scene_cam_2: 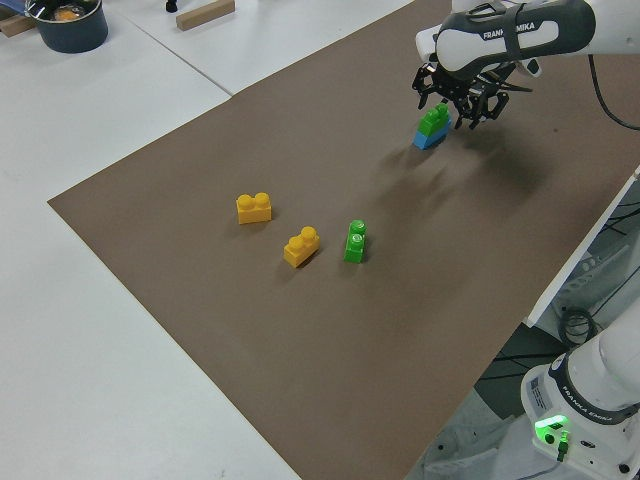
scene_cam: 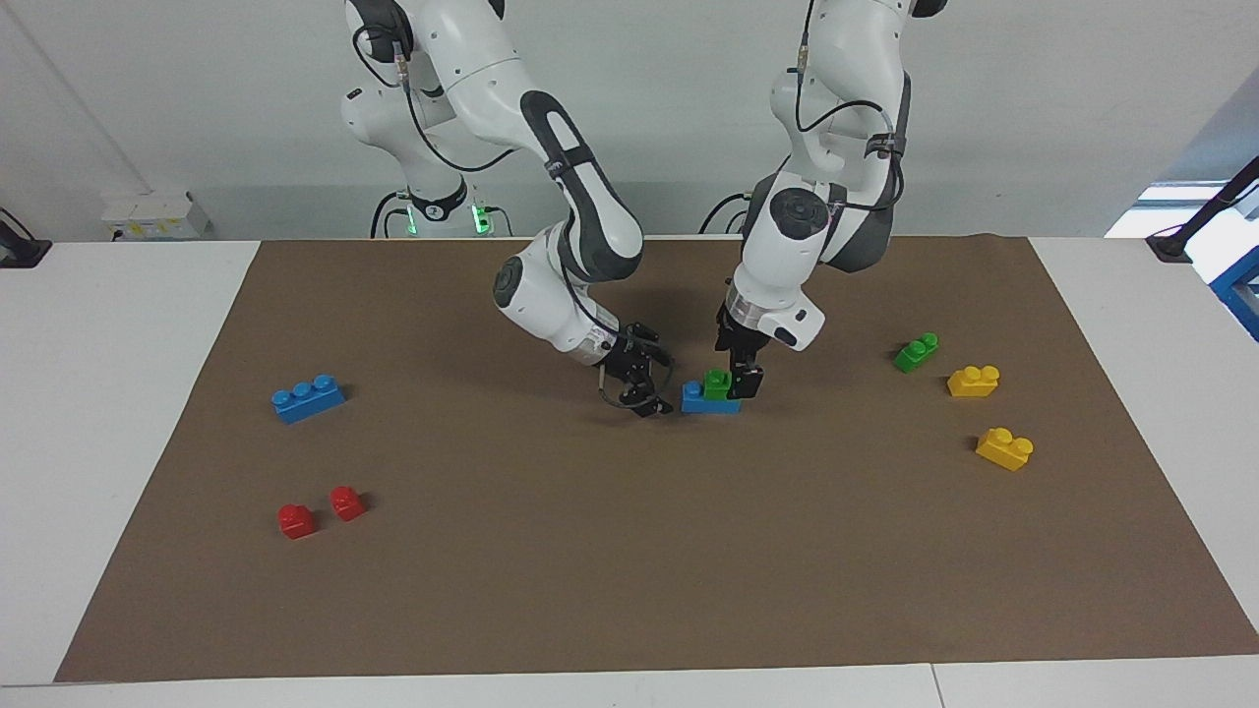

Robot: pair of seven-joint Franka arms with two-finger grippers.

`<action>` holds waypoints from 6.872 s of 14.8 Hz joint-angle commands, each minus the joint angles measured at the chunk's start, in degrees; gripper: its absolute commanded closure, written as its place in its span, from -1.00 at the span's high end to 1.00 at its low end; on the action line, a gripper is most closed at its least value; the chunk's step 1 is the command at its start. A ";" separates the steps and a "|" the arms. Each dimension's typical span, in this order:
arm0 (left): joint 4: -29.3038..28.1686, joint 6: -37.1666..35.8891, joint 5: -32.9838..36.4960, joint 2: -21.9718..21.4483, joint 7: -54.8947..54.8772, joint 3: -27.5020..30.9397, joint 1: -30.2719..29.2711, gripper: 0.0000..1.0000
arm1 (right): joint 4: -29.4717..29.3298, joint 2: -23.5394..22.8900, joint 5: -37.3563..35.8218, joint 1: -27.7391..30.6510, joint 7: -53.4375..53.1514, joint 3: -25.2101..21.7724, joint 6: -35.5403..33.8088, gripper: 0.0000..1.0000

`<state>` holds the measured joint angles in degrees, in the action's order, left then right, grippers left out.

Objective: Remove green block with left arm and hold with right
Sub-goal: 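Close the left gripper on the green block while the right gripper grasps blue, then hold the joined green and blue blocks firmly with both grippers, then pull the green block off with the left gripper while the right gripper holds blue, then set the green block by the yellow blocks while the right gripper carries blue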

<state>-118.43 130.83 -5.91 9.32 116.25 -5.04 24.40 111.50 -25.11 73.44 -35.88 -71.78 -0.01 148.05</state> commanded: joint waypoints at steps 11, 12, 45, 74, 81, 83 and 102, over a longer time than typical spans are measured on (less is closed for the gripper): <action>-2.68 2.06 1.07 -1.50 0.91 0.91 1.09 1.00 | -3.39 -2.66 3.72 -3.05 0.42 -0.16 4.44 1.00; -2.68 2.06 1.07 -1.50 0.91 0.91 1.00 1.00 | -3.65 -2.92 3.64 -3.14 0.42 -0.08 4.70 1.00; -4.79 2.14 3.36 -1.58 1.09 1.09 1.00 0.89 | -3.66 -3.28 3.55 -4.81 3.23 -0.08 7.60 -1.00; 2.51 -10.34 2.92 -6.95 -39.57 1.44 -20.86 -1.00 | -3.13 -3.72 3.03 -4.82 3.67 -0.16 9.63 -1.00; 2.42 1.26 3.01 1.57 -51.89 1.62 -27.21 -1.00 | -7.60 -0.91 -14.61 9.57 3.14 -0.69 -15.37 -1.00; 2.85 2.93 3.09 3.77 -54.80 1.62 -28.26 -1.00 | -9.36 0.76 -19.54 15.37 3.23 -0.69 -23.65 -1.00; 6.11 0.92 7.67 8.09 -68.61 1.27 -28.09 1.00 | -20.09 -4.50 -37.41 51.35 30.12 -0.52 -54.62 -1.00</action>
<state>-113.16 133.33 1.26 18.48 48.44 -3.57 -3.38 95.54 -26.11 37.77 13.88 -43.36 -1.50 95.39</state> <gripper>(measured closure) 0.185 0.656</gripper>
